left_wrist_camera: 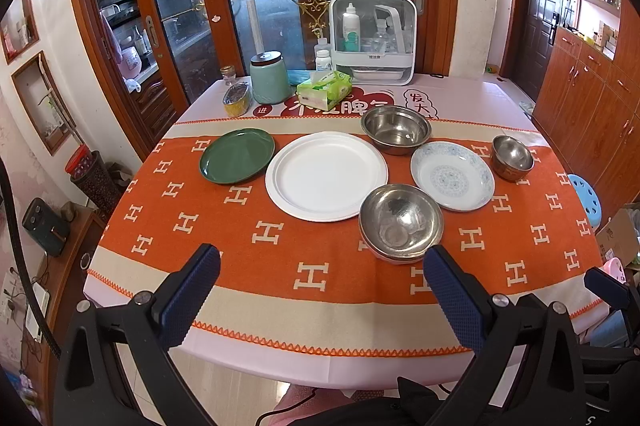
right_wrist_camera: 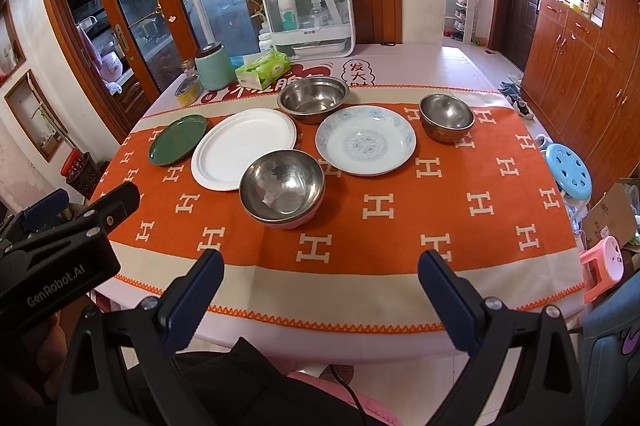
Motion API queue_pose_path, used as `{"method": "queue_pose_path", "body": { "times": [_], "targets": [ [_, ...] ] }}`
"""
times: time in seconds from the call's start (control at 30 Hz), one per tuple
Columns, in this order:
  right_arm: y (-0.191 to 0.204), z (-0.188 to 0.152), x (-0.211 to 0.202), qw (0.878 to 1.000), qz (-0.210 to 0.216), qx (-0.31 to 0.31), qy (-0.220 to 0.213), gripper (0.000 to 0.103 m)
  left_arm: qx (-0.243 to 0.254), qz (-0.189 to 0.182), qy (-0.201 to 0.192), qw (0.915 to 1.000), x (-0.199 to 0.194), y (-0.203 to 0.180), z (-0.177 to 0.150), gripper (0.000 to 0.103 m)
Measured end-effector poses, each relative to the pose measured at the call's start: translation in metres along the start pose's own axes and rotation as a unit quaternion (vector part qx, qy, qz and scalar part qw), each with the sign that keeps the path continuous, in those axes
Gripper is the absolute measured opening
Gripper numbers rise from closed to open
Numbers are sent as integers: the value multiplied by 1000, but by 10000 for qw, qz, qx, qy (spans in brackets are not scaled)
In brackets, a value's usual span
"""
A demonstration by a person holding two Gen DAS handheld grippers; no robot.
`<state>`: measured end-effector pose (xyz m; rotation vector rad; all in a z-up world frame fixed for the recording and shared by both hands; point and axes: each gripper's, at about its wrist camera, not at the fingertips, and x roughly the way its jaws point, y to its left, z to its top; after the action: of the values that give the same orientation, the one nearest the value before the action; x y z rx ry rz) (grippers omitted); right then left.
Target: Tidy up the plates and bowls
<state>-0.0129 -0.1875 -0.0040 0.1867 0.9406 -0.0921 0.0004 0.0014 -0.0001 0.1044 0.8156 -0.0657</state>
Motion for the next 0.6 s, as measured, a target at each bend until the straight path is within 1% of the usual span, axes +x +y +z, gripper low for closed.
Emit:
{"method": "queue_pose_path", "body": {
  "times": [0.6],
  "targets": [
    [-3,-1,-2,10000,2,-22,-9,98,-56,-13,36,10000,3,0,1,102]
  ]
}}
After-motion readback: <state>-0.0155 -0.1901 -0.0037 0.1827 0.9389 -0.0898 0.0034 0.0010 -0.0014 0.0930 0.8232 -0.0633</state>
